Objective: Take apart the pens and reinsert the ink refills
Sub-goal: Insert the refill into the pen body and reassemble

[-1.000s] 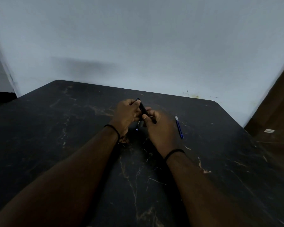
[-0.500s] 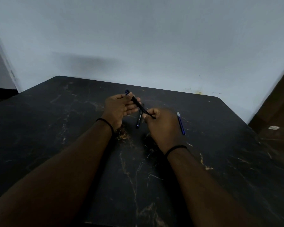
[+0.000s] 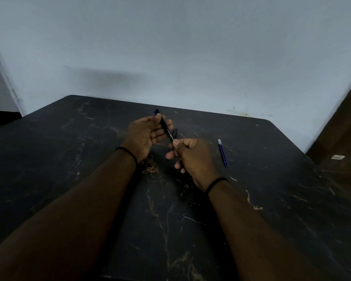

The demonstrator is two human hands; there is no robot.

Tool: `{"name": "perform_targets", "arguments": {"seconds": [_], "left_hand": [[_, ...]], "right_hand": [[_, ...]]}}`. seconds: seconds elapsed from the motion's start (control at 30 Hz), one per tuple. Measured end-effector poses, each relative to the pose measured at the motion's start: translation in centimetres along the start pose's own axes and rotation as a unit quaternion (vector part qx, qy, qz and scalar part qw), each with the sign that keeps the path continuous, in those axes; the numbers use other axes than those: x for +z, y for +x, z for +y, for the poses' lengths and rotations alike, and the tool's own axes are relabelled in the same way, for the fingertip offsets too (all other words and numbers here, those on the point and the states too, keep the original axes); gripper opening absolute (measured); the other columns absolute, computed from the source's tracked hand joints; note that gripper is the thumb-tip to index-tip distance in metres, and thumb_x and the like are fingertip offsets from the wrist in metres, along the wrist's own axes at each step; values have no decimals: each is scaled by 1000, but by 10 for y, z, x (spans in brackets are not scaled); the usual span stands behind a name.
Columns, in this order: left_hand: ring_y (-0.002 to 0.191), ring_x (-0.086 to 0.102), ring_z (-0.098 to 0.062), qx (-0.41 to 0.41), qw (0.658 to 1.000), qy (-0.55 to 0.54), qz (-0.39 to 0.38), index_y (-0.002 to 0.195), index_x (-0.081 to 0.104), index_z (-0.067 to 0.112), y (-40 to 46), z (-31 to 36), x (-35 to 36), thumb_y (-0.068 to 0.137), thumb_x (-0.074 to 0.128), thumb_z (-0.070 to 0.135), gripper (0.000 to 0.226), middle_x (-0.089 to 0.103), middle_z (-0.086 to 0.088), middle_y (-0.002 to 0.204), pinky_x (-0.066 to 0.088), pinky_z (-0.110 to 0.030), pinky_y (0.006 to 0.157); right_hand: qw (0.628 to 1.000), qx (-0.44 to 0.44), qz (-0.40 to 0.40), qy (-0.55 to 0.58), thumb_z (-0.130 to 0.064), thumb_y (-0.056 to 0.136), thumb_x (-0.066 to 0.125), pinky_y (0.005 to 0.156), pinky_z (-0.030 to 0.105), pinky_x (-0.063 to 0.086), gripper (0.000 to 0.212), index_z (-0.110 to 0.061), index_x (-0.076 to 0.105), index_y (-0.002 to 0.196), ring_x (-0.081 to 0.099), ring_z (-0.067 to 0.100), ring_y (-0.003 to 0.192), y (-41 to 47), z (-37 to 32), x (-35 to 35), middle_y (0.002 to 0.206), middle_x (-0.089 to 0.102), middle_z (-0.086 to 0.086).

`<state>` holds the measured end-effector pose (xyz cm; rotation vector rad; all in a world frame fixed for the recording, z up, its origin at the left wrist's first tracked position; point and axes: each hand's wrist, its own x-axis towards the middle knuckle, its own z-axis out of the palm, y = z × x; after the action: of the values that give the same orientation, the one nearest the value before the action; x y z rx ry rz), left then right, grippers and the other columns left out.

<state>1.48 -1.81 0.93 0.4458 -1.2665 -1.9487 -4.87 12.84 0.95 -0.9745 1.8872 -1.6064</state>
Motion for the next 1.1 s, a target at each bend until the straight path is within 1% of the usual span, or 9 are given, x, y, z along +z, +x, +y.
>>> {"name": "perform_targets", "arguments": {"seconds": [0.2,0.3,0.37,0.43,0.53,0.7,0.9,1.0,1.1], "left_hand": [[91,74,-28,5,1000,12,3,101,67,6,1,-2,-1,97,58,19,17,76,-14,96,60,-32,70],[90,74,-27,7,1000,16,9,102,67,5,1,-2,-1,97,57,18,18,76,-14,95,60,-31,67],[88,75,-26,8,1000,19,7,103,66,4,0,-2,-1,98,55,18,18,77,-13,94,60,-30,67],[90,75,-27,6,1000,27,4,105,66,4,0,-2,-1,99,54,19,20,76,-14,96,60,-31,68],[90,74,-28,7,999,39,-6,109,65,4,1,-2,-1,99,54,21,23,75,-16,100,60,-33,70],[86,75,-25,9,999,44,-18,105,67,7,1,-2,0,99,53,20,20,76,-11,93,61,-32,71],[85,75,-26,3,999,-7,-32,101,67,4,2,-1,0,98,53,15,18,76,-12,87,60,-30,68],[88,75,-28,4,1000,6,-30,102,68,4,3,-3,-1,98,55,17,18,76,-13,91,59,-31,69],[90,74,-30,4,999,37,-20,107,68,3,2,-5,-1,97,57,20,22,76,-16,97,59,-32,69]], "right_hand": [[993,-34,39,-108,-21,103,50,42,16,40,21,-10,67,96,50,3,38,3,5,4,73,73,4],[985,-63,55,-151,-25,99,57,59,28,51,18,-15,69,91,60,5,53,2,6,4,74,73,0],[983,-75,65,-157,-28,96,61,68,31,53,20,-15,71,85,65,11,67,2,6,3,77,72,-2],[981,-80,74,-161,-32,95,62,66,28,50,22,-17,73,82,65,10,71,1,6,1,77,71,-4],[977,-87,97,-168,-34,94,64,57,18,41,21,-19,75,82,62,3,67,0,5,-2,75,70,-7],[978,-85,103,-163,-28,92,68,60,17,44,16,-17,78,86,63,5,69,-1,3,-3,78,72,-6],[987,-67,90,-117,-24,95,65,43,11,30,29,-8,75,73,42,0,38,3,4,-4,50,55,-7],[987,-73,93,-109,-23,94,67,41,8,31,28,-9,74,71,44,-2,37,2,6,-4,47,53,-11],[986,-76,91,-119,-25,92,69,46,6,37,20,-11,77,80,52,-6,45,1,6,-2,59,64,-8]]}}
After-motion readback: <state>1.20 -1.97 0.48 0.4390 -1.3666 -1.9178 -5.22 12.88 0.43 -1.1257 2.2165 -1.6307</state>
